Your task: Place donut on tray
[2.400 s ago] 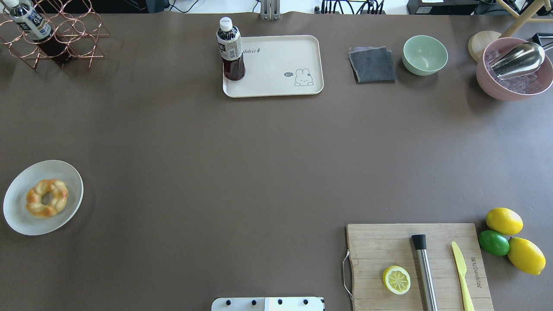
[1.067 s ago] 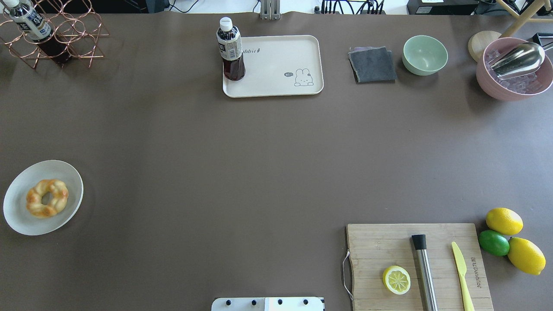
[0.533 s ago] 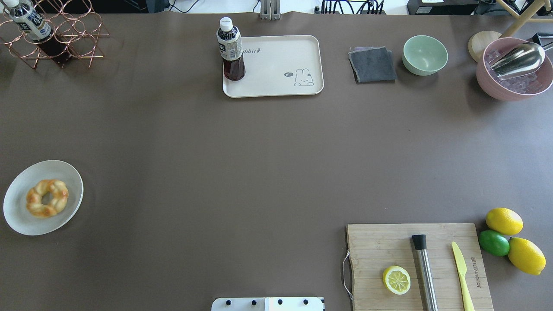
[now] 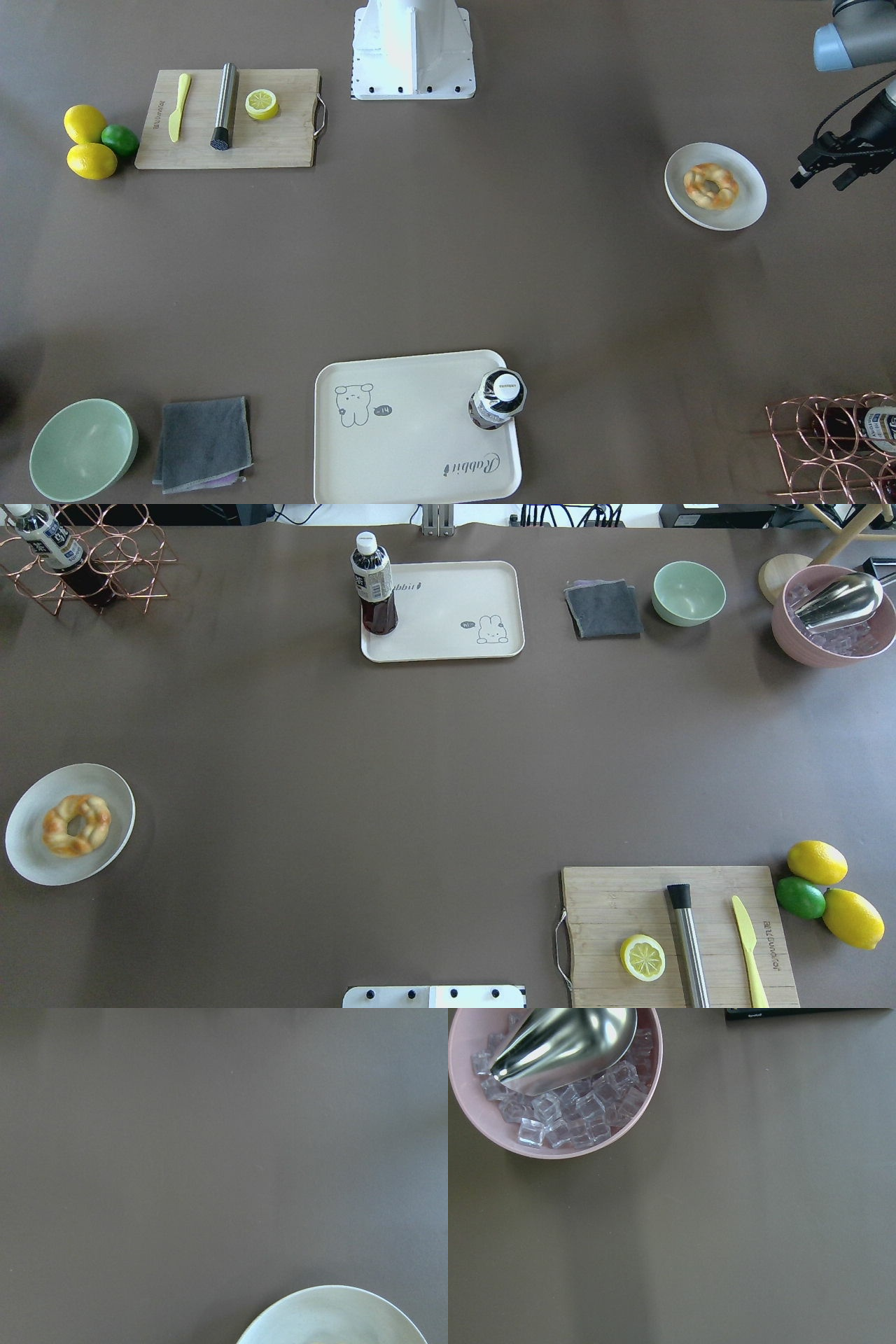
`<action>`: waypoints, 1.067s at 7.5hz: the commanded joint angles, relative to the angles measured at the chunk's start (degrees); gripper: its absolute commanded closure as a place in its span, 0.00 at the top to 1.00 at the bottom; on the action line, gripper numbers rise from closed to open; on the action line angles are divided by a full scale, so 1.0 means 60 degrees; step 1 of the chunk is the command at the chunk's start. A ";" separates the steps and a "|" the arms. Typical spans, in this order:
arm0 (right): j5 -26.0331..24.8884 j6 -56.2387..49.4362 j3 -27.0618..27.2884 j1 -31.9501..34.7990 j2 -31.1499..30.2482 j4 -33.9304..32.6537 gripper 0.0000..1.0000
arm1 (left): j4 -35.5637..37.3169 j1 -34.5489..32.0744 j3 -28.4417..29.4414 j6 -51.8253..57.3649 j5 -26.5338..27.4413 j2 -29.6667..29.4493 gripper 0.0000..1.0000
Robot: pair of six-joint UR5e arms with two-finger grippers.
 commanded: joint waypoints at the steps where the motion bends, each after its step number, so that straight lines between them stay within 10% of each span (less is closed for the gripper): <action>1: 0.0358 0.0000 -0.0002 0.0000 -0.0110 0.0002 1.00 | -0.2182 0.0728 0.1252 -0.0723 0.0446 0.0192 0.98; 4: 0.0344 -0.0015 0.0013 0.0043 -0.0228 0.0017 1.00 | -0.2949 0.1913 0.1563 -0.1400 0.1396 0.0192 0.97; 6: 0.0344 -0.0015 0.0013 0.0088 -0.0242 0.0017 1.00 | -0.3213 0.2004 0.1797 -0.1415 0.1457 0.0178 0.63; 8: 0.0329 -0.0015 0.0013 0.0102 -0.0228 0.0017 1.00 | -0.3243 0.2193 0.1857 -0.1429 0.1457 0.0134 0.59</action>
